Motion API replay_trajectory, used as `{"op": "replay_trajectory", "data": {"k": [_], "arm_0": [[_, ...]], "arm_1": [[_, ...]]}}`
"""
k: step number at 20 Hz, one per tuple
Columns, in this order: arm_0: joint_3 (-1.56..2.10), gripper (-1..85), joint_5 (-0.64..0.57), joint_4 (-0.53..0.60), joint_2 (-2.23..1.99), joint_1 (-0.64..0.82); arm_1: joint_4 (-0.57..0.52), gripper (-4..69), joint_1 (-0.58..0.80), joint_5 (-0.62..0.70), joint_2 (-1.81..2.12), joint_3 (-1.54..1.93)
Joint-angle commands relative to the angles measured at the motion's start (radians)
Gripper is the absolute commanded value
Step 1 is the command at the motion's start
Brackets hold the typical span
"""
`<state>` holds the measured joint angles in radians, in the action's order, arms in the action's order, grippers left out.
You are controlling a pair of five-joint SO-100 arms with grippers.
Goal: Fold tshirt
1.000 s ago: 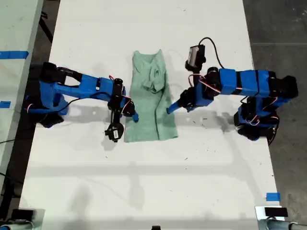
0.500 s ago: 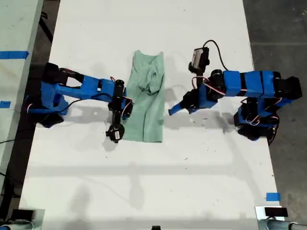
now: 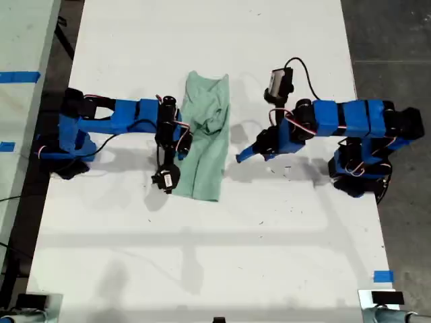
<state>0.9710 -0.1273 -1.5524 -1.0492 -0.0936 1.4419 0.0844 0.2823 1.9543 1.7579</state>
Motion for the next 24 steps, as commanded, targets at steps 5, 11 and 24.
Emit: {"op": "replay_trajectory", "data": {"k": [5,11,24], "arm_0": [[-0.210,11.5,-0.021,0.166,0.235,0.028],[-0.219,29.6,-0.021,0.150,0.282,0.035],[-0.002,29.7,0.008,-0.285,-0.290,-0.092]], "arm_1": [[-0.029,31.1,-0.021,-0.015,0.061,0.006],[-0.035,31.1,-0.031,-0.021,0.063,0.017],[-0.051,30.4,-0.066,-0.048,0.035,-0.012]]}}
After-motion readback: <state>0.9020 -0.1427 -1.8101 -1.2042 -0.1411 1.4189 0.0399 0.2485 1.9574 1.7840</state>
